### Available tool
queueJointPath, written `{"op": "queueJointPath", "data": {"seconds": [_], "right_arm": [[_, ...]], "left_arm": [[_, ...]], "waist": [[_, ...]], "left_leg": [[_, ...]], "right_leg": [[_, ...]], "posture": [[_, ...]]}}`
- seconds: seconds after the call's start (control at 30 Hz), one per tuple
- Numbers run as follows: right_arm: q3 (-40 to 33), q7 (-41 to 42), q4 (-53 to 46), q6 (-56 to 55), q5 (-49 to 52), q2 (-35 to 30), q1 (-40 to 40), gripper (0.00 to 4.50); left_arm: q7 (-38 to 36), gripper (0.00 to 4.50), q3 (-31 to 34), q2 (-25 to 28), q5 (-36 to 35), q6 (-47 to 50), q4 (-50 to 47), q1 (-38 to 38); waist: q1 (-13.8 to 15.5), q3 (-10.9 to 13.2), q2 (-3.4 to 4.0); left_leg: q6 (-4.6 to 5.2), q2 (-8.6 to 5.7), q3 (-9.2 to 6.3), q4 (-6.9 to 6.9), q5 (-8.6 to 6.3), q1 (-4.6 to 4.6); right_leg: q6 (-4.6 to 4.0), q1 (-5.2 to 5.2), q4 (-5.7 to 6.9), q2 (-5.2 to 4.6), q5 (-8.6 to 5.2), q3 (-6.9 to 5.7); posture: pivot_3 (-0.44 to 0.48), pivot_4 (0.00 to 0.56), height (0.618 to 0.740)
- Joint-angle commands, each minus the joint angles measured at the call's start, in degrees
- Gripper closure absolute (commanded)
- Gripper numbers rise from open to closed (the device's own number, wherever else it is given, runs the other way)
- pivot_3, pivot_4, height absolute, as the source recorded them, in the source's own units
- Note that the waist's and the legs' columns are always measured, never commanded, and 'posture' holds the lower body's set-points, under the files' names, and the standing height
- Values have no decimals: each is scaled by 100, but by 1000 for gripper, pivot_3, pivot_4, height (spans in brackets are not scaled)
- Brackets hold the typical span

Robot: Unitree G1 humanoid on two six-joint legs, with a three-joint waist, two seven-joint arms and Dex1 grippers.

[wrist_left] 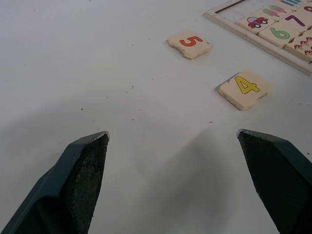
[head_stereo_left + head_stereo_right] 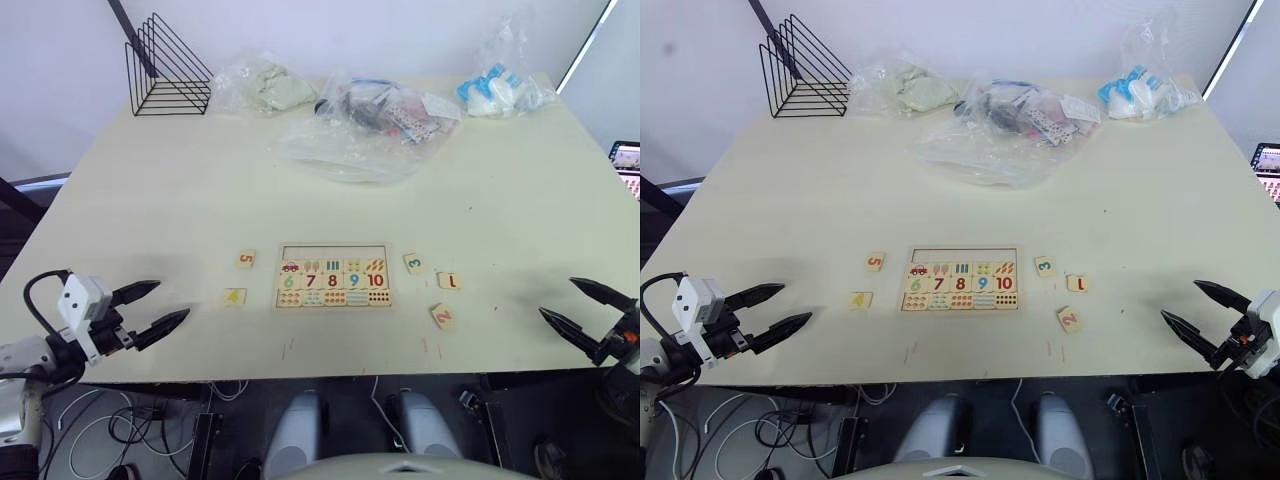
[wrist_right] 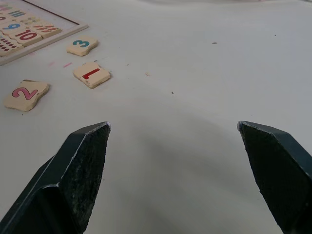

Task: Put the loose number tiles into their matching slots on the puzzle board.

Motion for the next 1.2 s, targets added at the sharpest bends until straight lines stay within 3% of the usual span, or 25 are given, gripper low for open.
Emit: {"op": "queueJointPath", "data": {"seconds": [0.03, 1.2], "right_arm": [[-278, -51, -150, -39, 90, -5, 74, 115], [-306, 641, 1351, -1155, -33, 47, -120, 115]], "left_arm": [[-14, 0, 46, 79, -7, -141, 75, -157], [-215, 0, -37, 79, -130, 137, -88, -414]], "waist": [[1, 0, 0], [-6, 1, 2]], "left_leg": [[0, 0, 0, 0, 0, 0], [0, -1, 3, -1, 0, 4]], "right_leg": [[0, 0, 0, 0, 0, 0], [0, 1, 1, 0, 0, 2]], "posture": [[0, 150, 740], [0, 150, 740]]}}
